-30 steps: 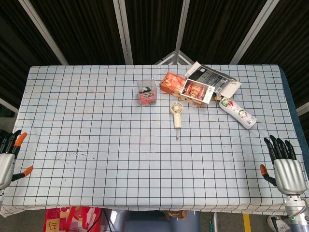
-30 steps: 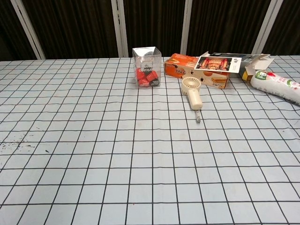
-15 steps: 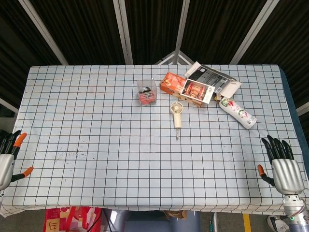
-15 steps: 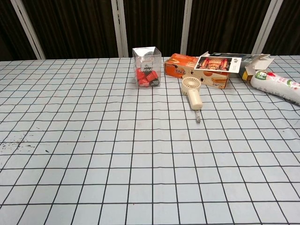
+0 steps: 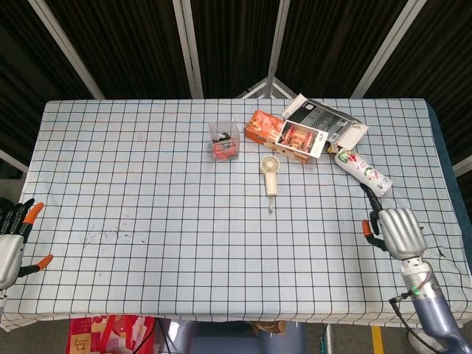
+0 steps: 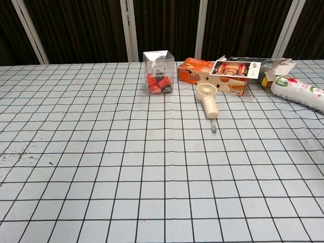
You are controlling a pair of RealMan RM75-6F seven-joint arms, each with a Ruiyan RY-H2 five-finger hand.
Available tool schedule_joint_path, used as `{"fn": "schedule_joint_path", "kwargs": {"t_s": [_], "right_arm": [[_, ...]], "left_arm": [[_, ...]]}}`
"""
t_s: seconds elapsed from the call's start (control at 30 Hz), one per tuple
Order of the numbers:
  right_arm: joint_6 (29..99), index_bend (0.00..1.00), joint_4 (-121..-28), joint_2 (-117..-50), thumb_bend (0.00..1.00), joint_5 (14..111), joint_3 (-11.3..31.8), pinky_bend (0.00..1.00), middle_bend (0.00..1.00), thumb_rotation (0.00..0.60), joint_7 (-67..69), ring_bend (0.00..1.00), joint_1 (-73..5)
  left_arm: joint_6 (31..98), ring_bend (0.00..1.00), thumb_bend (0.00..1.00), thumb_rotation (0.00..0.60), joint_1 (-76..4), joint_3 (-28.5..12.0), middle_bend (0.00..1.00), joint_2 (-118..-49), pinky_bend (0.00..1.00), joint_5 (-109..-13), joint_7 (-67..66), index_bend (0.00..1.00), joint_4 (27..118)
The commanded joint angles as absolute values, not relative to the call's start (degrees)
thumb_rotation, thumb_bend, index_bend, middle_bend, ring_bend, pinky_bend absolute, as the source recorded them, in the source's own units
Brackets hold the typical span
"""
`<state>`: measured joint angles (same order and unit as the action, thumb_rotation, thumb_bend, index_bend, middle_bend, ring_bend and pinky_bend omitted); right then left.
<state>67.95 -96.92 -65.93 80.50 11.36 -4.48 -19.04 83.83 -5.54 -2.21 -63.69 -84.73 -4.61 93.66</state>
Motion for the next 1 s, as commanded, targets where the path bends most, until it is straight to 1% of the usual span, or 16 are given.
{"fn": "schedule_joint_path", "kwargs": {"t_s": [0.03,0.13,0.33,0.47,0.67,1.0], "right_arm": [[60.30,0.00,-97.85,-69.54,0.65,74.03,14.96,0.86,0.82,0.600,-11.20,0.91,-26.08],[55.68,0.00,-96.56,-72.82,0.69,68.44,16.21,0.86,0.82,0.600,-16.32,0.91,-30.53],[50.43,0.00,-91.95,-79.82,0.70,58.45,16.96,0.86,0.82,0.600,-23.71,0.92,-37.31],[48.95,0.00,-88.07,-84.45,0.70,52.85,17.26,0.86,0.82,0.600,-26.60,0.92,-40.83],[47.76,0.00,-82.04,-90.43,0.70,47.21,17.35,0.86,0.82,0.600,-28.62,0.92,-44.89],[46.27,0.00,-74.67,-95.95,0.70,42.66,16.68,0.86,0.82,0.600,-28.89,0.92,-48.31]], "left_arm": [[83.51,0.00,0.05,0.600,-5.63,-2.19,0.00,-63.51,0.00,-84.52,-4.39,0.00,93.76],[83.19,0.00,0.05,0.600,-5.67,-2.23,0.00,-63.27,0.00,-84.18,-3.72,0.00,93.90],[82.64,0.00,0.05,0.600,-5.77,-2.19,0.00,-62.85,0.00,-83.93,-2.65,0.00,93.91],[82.47,0.00,0.05,0.600,-5.83,-2.16,0.00,-62.57,0.00,-83.93,-2.27,0.00,93.70],[81.91,0.00,0.05,0.600,-5.89,-2.16,0.00,-62.32,0.00,-83.44,-1.42,0.00,93.82],[81.15,0.00,0.05,0.600,-6.18,-2.10,0.00,-62.00,0.00,-83.17,-1.37,0.00,94.03]]}}
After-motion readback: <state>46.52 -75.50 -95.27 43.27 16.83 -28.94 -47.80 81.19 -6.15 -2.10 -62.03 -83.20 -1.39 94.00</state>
